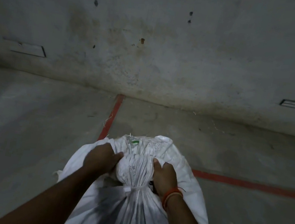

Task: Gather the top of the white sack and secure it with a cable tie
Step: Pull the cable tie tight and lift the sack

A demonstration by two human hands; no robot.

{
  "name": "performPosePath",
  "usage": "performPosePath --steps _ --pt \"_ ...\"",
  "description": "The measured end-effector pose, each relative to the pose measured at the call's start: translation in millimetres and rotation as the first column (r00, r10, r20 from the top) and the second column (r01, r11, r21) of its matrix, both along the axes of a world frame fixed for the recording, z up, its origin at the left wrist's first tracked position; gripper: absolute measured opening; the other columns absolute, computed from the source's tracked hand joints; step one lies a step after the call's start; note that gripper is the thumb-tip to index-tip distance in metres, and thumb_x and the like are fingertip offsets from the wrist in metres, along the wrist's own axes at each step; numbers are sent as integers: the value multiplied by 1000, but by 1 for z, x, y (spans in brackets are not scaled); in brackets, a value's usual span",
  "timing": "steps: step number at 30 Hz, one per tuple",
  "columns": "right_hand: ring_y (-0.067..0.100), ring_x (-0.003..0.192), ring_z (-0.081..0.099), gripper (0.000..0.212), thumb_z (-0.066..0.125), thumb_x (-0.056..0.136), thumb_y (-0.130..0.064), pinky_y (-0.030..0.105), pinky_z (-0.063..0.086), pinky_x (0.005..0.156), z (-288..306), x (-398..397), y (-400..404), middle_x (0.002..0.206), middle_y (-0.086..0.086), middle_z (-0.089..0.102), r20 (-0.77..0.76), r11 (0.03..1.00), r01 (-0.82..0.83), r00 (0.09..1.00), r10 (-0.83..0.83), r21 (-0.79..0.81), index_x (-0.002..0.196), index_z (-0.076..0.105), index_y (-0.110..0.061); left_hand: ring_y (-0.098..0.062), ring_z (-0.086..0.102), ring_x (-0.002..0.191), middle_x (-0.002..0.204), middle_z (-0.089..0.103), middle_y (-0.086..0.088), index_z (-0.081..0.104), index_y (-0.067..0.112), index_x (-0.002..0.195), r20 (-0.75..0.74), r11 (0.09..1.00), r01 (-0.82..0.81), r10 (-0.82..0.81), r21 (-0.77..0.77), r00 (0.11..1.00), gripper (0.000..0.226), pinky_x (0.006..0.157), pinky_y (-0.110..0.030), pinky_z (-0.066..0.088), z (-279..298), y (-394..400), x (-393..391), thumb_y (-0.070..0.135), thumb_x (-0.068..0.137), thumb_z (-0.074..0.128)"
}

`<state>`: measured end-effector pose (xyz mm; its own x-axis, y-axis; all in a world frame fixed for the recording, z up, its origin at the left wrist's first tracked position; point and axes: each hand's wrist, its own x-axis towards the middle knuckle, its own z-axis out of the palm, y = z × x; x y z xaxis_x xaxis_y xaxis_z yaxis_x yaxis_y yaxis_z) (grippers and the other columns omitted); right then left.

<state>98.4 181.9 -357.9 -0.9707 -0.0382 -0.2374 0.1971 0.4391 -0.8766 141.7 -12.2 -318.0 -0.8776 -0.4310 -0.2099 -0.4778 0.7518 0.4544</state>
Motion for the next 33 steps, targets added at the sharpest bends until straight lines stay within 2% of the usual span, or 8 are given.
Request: performPosePath --steps 5,10,14,18,21,24,31,33 --pt "32 102 67 34 46 101 -31 36 53 89 0 13 1 105 15 73 -134 994 -31 990 45 109 112 64 -4 -12 57 119 134 55 6 56 36 131 -482 939 341 -313 -30 819 33 94 -31 50 5 -17 33 27 98 57" --pt "25 89 68 40 50 98 -22 38 57 81 6 25 8 102 8 69 -301 972 -108 938 170 211 137 43 -23 -8 15 152 166 10 15 17 60 149 -224 784 621 -602 19 767 82 122 -41 29 -8 -21 74 81 78 54" --pt "21 111 52 60 52 93 -23 37 47 101 5 23 24 125 6 47 -294 841 -296 841 454 454 148 35 -37 -27 -2 156 167 -19 -4 -20 61 145 67 825 564 -560 -43 825 137 123 -44 26 -18 -20 84 79 49 77" --pt "27 147 16 110 68 77 -41 53 25 115 23 23 51 162 0 12 89 538 -595 715 693 596 154 -10 -40 -30 45 128 151 30 -7 -31 58 141 121 819 549 -535 -167 836 151 101 -43 49 -31 -18 79 55 50 89" --pt "25 153 1 140 81 63 -45 62 15 113 26 24 59 166 -2 -7 222 384 -660 643 733 646 147 -30 -40 -20 56 98 122 49 -1 -32 54 143 80 785 551 -553 -284 829 148 81 -39 55 -38 -19 71 45 58 89" --pt "30 150 11 147 85 57 -53 58 25 111 14 25 47 165 4 0 143 395 -526 717 683 754 148 -28 -36 -18 59 86 106 55 1 -32 52 144 42 810 502 -515 -302 856 142 74 -37 55 -45 -15 65 36 63 84" --pt "29 122 42 102 68 81 -28 42 54 86 -12 27 18 143 7 40 -106 539 -217 856 506 814 156 0 -29 -14 68 84 95 70 6 -21 64 141 -87 888 416 -438 -197 895 110 75 -33 57 -68 -11 51 29 80 63" --pt "32 112 52 93 62 81 -15 43 56 79 -21 26 19 134 11 52 -175 565 -164 850 497 808 156 9 -24 -21 71 94 105 73 2 0 68 145 -180 933 359 -347 36 920 86 83 -39 59 -76 -13 46 34 86 53"
